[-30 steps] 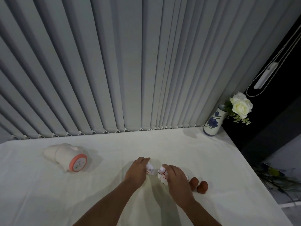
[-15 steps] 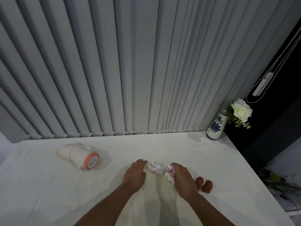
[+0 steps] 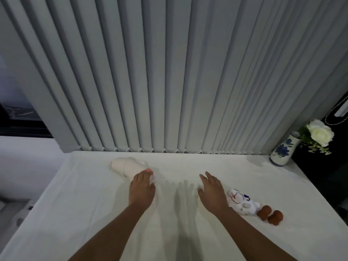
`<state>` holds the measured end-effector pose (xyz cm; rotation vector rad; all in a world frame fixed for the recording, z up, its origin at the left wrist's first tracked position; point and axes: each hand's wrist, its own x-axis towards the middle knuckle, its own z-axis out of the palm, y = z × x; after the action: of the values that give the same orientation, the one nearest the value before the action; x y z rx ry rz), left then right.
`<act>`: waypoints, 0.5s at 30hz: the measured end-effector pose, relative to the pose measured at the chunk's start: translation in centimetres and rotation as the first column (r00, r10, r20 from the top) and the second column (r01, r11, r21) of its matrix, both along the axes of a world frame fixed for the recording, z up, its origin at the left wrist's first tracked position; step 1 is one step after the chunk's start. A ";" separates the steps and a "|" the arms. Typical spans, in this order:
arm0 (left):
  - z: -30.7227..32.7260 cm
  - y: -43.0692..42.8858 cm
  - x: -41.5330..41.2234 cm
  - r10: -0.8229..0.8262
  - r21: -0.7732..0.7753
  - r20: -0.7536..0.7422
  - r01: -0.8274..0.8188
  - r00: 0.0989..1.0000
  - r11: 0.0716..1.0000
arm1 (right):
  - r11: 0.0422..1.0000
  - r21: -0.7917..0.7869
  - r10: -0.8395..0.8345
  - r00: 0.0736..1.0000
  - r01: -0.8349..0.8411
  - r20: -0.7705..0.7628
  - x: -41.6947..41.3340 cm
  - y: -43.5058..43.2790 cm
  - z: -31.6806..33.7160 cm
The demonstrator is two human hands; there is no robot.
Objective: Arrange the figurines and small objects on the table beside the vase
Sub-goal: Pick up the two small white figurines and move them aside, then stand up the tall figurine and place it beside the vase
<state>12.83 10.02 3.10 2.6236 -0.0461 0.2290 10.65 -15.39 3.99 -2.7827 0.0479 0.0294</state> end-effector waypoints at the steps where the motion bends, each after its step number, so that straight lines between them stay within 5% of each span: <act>1: 0.2 1.3 0.1 0.018 0.002 -0.018 -0.018 1.000 1.000 | 1.000 0.001 0.021 1.000 -0.021 0.002 0.5 1.4 0.2; 15: -1.5 15.5 3.5 0.195 -0.148 -0.344 -0.258 0.919 0.955 | 0.982 0.099 0.167 0.983 -0.159 -0.078 8.6 20.6 0.9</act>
<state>16.30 25.54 1.55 2.4365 0.3793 -0.1210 19.25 5.17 4.92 -2.6847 -0.1557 0.1879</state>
